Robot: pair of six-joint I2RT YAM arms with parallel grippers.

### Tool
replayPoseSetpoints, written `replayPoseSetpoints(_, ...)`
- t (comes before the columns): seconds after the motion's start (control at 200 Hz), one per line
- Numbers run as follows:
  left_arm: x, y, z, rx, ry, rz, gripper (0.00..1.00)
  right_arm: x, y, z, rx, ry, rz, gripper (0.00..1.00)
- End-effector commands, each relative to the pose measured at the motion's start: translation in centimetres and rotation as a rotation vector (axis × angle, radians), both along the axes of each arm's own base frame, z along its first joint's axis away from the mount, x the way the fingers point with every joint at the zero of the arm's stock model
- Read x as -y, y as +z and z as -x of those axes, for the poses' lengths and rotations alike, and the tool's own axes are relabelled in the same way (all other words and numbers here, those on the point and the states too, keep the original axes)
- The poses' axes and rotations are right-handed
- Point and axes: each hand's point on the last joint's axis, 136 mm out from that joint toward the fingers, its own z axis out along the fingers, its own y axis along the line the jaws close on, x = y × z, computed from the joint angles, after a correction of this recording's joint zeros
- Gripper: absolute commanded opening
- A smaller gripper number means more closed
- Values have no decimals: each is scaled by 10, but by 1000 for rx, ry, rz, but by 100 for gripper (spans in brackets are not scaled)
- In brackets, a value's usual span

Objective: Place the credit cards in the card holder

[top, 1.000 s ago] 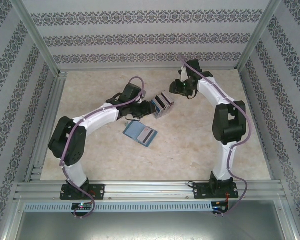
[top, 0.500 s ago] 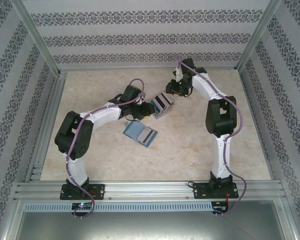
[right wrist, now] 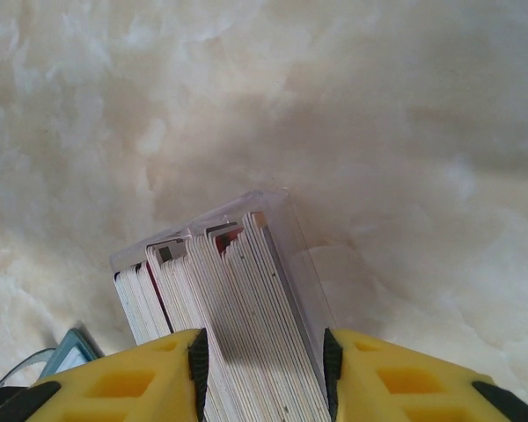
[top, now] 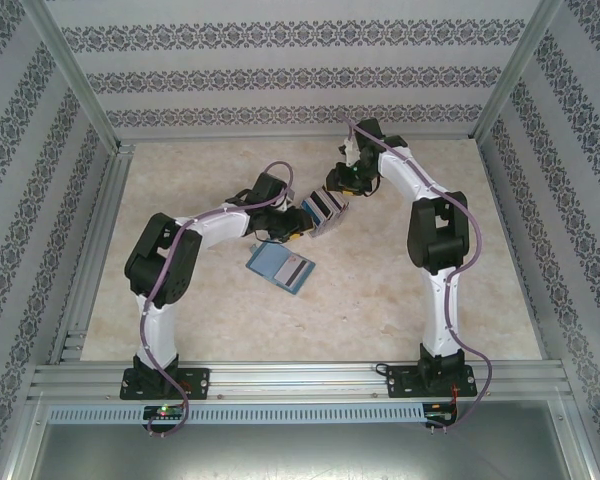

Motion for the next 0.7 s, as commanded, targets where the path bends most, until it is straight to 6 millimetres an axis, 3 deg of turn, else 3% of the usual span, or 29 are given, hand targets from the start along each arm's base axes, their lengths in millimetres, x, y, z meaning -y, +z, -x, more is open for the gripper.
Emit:
replayPoseSetpoints(0.0,3,1,-18,15,16,42,41,-7,3,5,-1,33,0,42)
replayPoseSetpoints(0.14,10,-4,-25,8,17,73,41,-14,4,7,2,57,2,42)
replayPoseSetpoints(0.35,11,-7,-27,4,21,79,41,-15,-12,14,-31,65,7,42)
replayPoseSetpoints(0.694,15,-11,-24,-8,22,101,41,-22,8,16,6,88,3,42)
